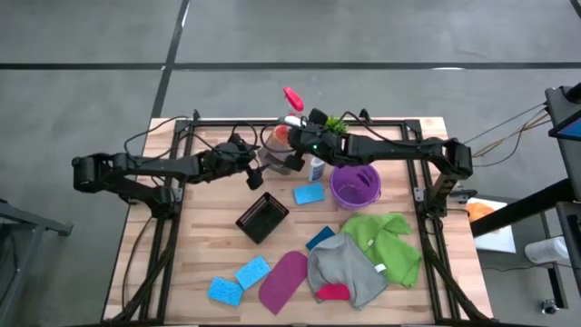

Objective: Pick & Place Kitchen Items
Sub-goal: Put the orange spray bottle into the black bin, then put the white plastic restorer bottle into the black bin

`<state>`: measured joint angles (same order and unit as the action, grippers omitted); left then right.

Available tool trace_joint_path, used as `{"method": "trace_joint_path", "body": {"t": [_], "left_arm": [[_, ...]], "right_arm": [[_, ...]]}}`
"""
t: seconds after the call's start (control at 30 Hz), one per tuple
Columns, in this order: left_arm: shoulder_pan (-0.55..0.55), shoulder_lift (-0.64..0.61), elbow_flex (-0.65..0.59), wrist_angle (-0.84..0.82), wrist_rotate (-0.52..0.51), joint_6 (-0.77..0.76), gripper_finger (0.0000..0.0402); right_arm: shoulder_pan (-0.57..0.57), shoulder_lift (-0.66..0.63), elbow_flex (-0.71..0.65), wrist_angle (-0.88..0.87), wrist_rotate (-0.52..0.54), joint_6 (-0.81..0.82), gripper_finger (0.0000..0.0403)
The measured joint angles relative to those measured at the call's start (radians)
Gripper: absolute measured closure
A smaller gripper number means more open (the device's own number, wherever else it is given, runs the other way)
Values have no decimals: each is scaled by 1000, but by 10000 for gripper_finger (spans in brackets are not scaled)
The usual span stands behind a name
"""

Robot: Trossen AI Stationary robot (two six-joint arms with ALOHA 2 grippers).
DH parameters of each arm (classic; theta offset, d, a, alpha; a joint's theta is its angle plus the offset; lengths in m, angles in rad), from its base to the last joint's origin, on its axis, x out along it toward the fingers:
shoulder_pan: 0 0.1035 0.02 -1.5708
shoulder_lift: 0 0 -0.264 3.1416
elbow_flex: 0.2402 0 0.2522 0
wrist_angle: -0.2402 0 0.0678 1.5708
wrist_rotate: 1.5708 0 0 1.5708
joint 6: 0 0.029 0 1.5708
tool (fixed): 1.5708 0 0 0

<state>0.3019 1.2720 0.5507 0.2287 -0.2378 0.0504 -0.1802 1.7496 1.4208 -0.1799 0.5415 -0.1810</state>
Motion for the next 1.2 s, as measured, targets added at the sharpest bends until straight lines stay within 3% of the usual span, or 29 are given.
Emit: {"method": "trace_joint_path", "body": {"t": [0.33,0.63,0.9,1.03,1.2], "left_arm": [[-28,-19,0,41,70,-2,66],[-65,-123,0,-2,74,4,66],[-110,-195,0,-97,75,4,66],[-133,-204,0,-99,82,23,66],[-141,-206,0,-103,85,47,66]], "right_arm": [[14,0,8,1,-39,-25,385],[69,0,51,-9,-317,-66,385],[86,0,260,-410,-354,-73,380],[86,0,378,-641,-360,-66,326],[84,0,463,-869,-360,-138,206]]}}
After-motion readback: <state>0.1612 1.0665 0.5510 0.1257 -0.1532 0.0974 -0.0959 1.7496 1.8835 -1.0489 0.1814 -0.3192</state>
